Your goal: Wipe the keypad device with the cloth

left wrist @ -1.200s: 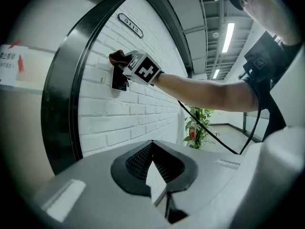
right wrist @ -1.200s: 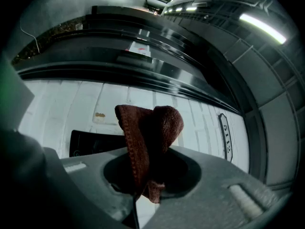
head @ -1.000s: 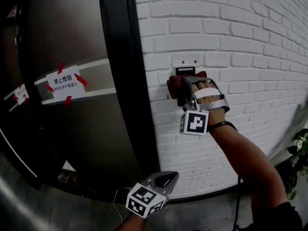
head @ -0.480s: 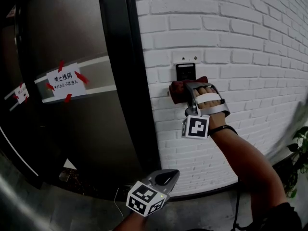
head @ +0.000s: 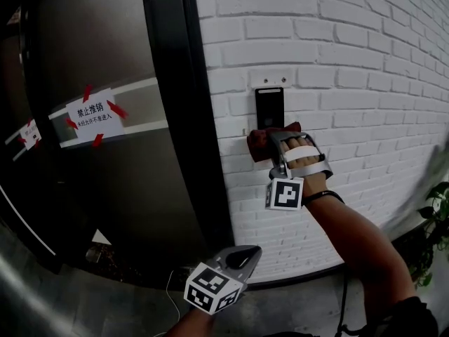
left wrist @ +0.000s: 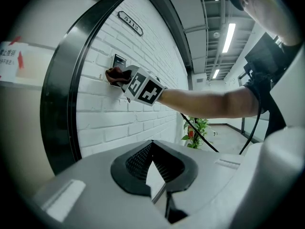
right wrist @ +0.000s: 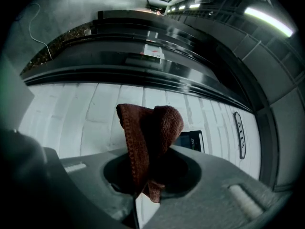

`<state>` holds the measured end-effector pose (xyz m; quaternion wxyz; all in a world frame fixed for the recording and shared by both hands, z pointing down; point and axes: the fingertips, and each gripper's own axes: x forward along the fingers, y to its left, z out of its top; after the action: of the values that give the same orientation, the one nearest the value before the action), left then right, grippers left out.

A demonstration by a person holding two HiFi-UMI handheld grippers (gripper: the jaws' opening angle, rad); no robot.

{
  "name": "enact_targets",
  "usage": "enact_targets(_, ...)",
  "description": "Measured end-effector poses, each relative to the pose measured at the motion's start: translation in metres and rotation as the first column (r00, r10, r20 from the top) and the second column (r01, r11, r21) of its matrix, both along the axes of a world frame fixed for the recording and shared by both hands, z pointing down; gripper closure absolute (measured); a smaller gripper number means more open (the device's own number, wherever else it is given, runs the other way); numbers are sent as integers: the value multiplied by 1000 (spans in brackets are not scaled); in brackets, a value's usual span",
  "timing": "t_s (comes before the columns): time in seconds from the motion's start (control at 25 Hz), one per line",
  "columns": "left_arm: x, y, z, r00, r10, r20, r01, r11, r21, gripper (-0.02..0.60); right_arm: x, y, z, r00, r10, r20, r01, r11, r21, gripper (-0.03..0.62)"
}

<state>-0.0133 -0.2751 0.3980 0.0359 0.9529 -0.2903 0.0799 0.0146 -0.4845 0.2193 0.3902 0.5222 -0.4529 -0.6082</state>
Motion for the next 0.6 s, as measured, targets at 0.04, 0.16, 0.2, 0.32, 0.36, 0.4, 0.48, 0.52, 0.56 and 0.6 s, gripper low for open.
enact_targets(0.04, 0, 0, 0, 1000, 0, 0, 0, 1000, 0, 565, 0, 0, 3, 1000, -1, 2, 1, 1000, -10, 546)
enact_targets(0.16, 1, 3, 0, 1000, 0, -1, 0, 1000, -1, 565, -3, 3, 7, 1000, -19, 18, 19, 1000, -19, 546)
enact_targets(0.2, 1, 4, 1, 1000, 0, -1, 0, 1000, -2, 565, -3, 4, 8, 1000, -22, 21, 22, 1000, -22, 546)
enact_targets(0.32, -1, 5, 1, 1000, -3, 0, 3, 1000, -3, 565, -3, 3, 15, 1000, -18, 20, 19, 999, -37, 546)
enact_targets(0.36, -1, 6, 2, 1000, -4, 1, 4, 1000, -3, 566, -2, 2, 17, 1000, -15, 17, 16, 999, -42, 546)
enact_targets(0.4, -2, 6, 3, 1000, -5, 1, 5, 1000, -4, 565, -1, 2, 19, 1000, -13, 14, 14, 999, -45, 546)
enact_targets(0.48, -3, 7, 4, 1000, -5, 3, 5, 1000, -6, 565, 0, 2, 21, 1000, -12, 12, 13, 999, -51, 546)
enact_targets(0.52, -3, 7, 4, 1000, -5, 4, 5, 1000, -6, 565, 0, 1, 22, 1000, -8, 9, 9, 999, -53, 546)
enact_targets(0.56, -4, 8, 4, 1000, -5, 4, 5, 1000, -7, 565, 1, 1, 24, 1000, -4, 6, 5, 998, -55, 546)
enact_targets(0.6, -4, 8, 4, 1000, -5, 3, 5, 1000, -7, 565, 1, 1, 25, 1000, 0, 3, 1, 998, -56, 546)
